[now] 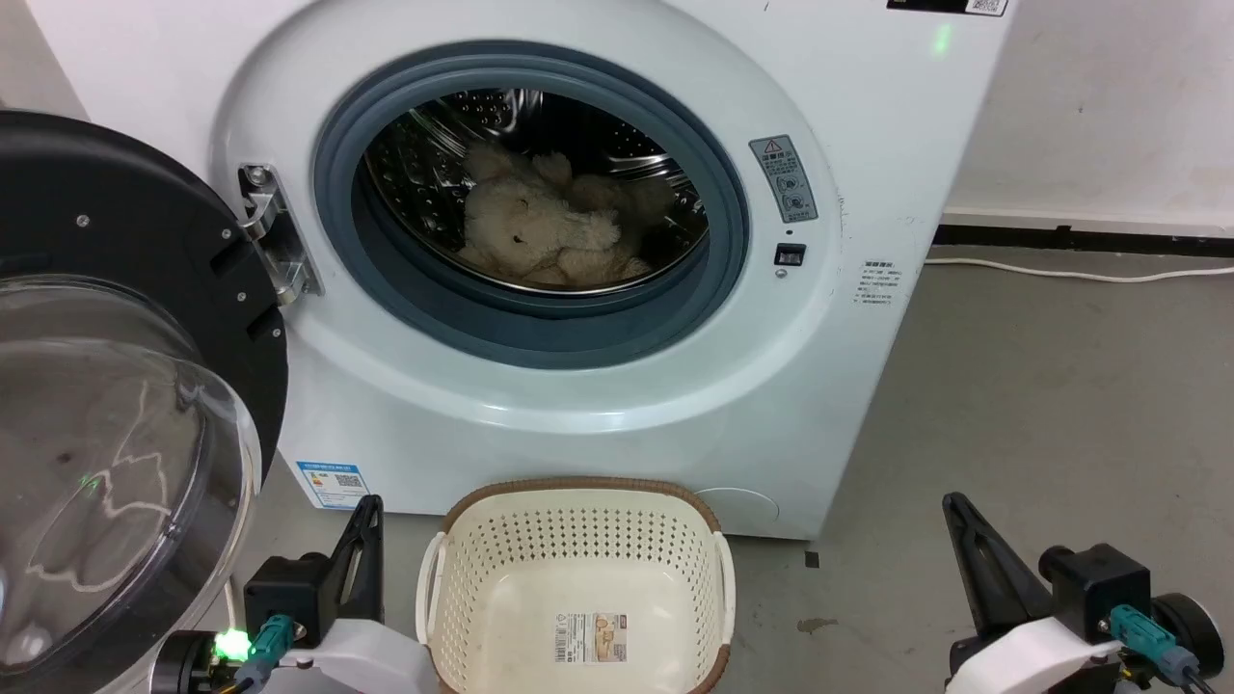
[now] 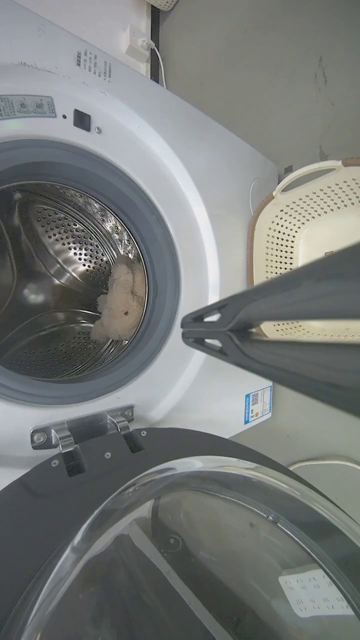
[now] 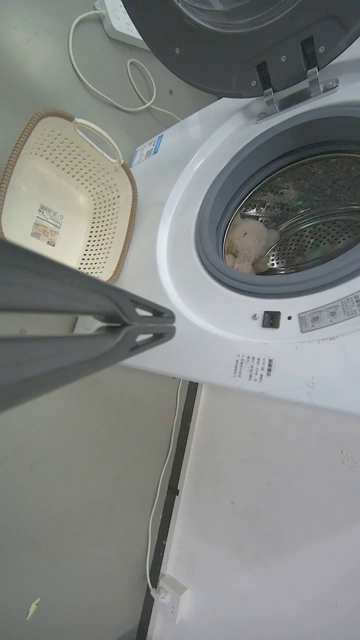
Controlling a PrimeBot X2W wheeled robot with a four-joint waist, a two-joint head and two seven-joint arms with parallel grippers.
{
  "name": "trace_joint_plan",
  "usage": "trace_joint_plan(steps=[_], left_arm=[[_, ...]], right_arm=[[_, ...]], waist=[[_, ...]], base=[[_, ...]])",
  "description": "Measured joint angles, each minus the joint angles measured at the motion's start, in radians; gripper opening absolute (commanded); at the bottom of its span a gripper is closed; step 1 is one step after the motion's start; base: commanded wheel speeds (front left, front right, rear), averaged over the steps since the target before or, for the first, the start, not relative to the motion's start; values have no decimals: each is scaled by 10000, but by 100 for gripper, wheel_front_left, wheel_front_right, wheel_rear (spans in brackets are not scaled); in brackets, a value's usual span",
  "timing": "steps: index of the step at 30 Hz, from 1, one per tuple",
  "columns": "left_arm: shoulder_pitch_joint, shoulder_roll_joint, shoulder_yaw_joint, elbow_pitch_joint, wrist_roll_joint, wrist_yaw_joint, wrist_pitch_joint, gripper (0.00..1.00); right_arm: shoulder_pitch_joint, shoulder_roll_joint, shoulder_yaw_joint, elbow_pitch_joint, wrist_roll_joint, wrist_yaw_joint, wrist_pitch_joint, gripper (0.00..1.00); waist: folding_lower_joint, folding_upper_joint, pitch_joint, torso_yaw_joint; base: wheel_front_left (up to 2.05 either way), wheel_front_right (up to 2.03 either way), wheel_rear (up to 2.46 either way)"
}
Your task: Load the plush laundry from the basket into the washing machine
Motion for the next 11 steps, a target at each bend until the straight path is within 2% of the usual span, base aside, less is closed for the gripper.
trace_joint_plan(steps=[11], left_arm=[[-48,-123,71,-128,205,29,240,0]], right_arm=[[-94,0,19,-40,-94,0,265,0]], waist=[[0,0,32,-51]], base=[[0,0,0]])
